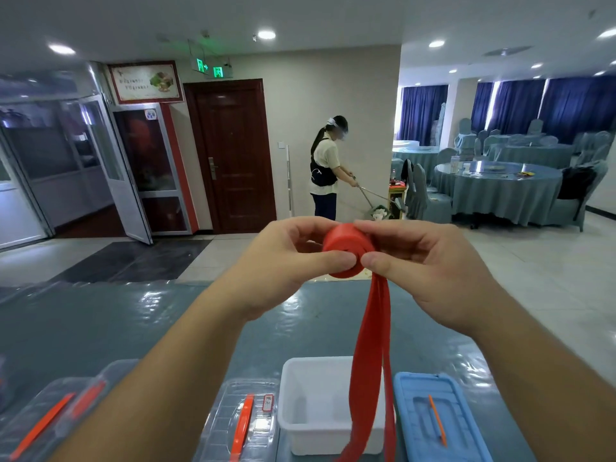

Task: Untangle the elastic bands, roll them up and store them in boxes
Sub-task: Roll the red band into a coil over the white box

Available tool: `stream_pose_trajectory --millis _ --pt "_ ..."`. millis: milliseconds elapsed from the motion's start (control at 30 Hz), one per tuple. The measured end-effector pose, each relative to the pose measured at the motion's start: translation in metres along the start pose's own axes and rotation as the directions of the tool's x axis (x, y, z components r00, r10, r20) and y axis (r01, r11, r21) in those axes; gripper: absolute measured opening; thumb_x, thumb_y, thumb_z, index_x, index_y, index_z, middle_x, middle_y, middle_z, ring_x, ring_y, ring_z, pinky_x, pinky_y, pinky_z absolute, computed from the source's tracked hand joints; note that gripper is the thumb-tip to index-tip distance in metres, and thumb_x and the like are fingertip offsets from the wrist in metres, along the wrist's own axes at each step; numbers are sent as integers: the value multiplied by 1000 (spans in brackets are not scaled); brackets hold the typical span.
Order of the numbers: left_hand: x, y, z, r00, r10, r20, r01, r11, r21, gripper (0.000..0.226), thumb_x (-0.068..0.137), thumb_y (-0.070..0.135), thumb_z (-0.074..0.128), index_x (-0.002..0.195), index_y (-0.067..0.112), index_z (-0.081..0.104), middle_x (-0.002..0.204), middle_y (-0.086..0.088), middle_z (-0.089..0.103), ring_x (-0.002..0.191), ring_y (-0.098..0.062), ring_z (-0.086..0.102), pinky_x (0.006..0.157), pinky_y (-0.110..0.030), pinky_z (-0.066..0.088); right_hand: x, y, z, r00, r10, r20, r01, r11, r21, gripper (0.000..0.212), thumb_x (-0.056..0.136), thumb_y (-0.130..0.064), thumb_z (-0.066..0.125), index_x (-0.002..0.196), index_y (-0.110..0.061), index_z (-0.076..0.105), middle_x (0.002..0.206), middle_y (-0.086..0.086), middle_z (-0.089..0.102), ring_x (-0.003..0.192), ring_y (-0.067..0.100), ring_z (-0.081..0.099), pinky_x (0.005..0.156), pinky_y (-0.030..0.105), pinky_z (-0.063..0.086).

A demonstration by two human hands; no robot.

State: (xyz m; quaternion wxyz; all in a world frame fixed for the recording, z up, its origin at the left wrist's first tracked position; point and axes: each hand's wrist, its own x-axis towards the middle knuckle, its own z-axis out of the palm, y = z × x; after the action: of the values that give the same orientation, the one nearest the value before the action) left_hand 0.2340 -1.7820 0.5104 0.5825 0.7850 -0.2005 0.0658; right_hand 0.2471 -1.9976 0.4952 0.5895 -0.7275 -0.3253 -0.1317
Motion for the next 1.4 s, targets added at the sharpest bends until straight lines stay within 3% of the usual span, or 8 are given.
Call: stream_pose_trajectory --millis 167,400,600,800,967,1167,1333,1400 --pt "-1 -2 9 991 15 -130 -46 970 -238 43 76 21 89 117 15 75 111 -9 77 107 -28 74 97 -38 58 1 -1 5 988 -35 -153 56 989 137 41 74 -16 80 114 -21 75 108 -4 81 104 15 77 96 29 60" --pt "0 12 -1 1000 26 -12 -26 999 35 34 83 21 82 116 18 75 104 -2 79 100 -16 75 89 -26 60 1 -10 -9 999 -34 -22 32 997 -64 39 81 -6 81 118 -19 77 103 -10 81 97 8 78 91 25 60" --pt "0 13 13 990 50 -132 -92 938 -333 42 82 15 79 122 6 70 114 -14 76 103 -24 73 99 -39 59 5 -13 -1 985 -86 -148 105 986 129 45 76 -20 79 120 -26 75 111 -4 80 109 16 75 100 39 59" --pt "3 27 -3 998 62 -19 -63 996 -70 36 81 15 81 117 13 73 104 -6 79 99 -19 76 90 -30 61 7 -18 -8 993 -82 -89 86 995 45 45 72 -21 81 117 -23 77 107 -7 81 103 14 77 93 30 61" --pt "3 22 7 997 11 -70 -33 947 -319 43 74 16 80 115 8 73 104 -11 78 97 -23 76 90 -31 61 7 -14 -2 980 -69 -187 99 983 155 44 74 -23 78 117 -15 77 103 -2 82 99 16 78 90 28 62" --pt "3 24 -1 1000 -20 -4 19 983 -184 42 81 21 76 121 11 72 110 -12 78 103 -27 77 92 -38 63 7 -12 -6 992 -57 -111 64 996 59 38 76 -24 77 114 -20 78 104 -6 81 100 13 78 92 31 61" --pt "2 20 11 999 -5 -52 -19 888 -459 42 87 14 69 128 2 67 117 -17 75 105 -25 75 86 -31 61 9 -8 -1 979 -84 -185 112 983 145 43 75 -21 78 118 -20 76 107 -4 81 103 15 77 94 32 61" --pt "4 15 9 998 15 -60 -35 938 -346 41 87 17 75 126 5 68 119 -18 74 109 -28 74 91 -34 61 8 -7 -5 987 -70 -141 84 992 94 43 78 -17 78 121 -17 75 107 -6 81 103 13 77 95 32 61"
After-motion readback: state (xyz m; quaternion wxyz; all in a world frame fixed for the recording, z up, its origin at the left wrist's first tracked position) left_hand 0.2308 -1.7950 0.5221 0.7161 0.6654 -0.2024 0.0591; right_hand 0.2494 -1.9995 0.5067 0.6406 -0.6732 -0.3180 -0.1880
